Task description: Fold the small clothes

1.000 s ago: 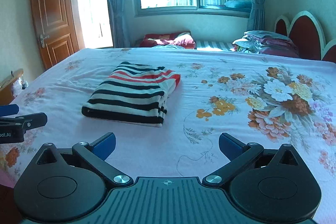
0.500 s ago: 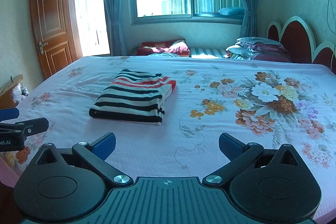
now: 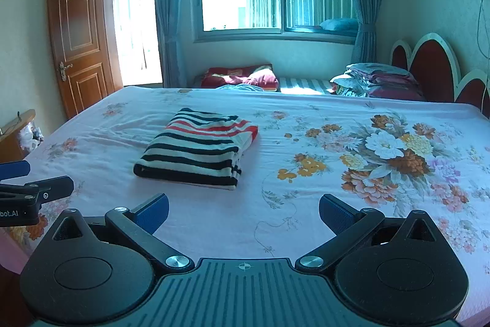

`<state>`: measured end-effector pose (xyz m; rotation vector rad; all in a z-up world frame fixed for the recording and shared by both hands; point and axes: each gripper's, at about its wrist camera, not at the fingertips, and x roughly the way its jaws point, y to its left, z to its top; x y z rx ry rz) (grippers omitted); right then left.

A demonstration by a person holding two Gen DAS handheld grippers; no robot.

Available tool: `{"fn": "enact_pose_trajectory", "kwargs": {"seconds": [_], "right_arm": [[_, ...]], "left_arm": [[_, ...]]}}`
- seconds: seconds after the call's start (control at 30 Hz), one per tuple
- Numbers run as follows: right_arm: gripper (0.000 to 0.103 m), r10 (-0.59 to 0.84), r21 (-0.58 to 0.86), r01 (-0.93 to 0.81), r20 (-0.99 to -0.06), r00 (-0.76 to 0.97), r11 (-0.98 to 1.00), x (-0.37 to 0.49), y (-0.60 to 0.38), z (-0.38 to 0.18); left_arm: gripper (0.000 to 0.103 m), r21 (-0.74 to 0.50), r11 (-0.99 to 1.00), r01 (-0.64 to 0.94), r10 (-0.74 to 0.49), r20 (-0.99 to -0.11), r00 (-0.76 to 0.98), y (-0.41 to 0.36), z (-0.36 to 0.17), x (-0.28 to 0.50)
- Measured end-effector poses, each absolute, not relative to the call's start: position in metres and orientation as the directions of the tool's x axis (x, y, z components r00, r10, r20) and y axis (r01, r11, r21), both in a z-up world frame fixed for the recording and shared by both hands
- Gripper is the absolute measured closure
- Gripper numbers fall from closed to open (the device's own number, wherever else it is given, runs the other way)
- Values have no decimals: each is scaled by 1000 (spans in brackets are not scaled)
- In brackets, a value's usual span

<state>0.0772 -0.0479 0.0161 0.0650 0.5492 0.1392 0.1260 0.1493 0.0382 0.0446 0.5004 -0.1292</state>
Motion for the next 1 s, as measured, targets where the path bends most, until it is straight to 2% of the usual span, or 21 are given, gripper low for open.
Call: {"fn": "enact_pose_trajectory", "kwargs": {"seconds": [1.0], "right_arm": [[0, 156, 98, -123, -514, 844, 988, 79, -51, 20]], "left_arm": [[0, 17, 991, 133, -109, -481, 870, 151, 39, 128]]}}
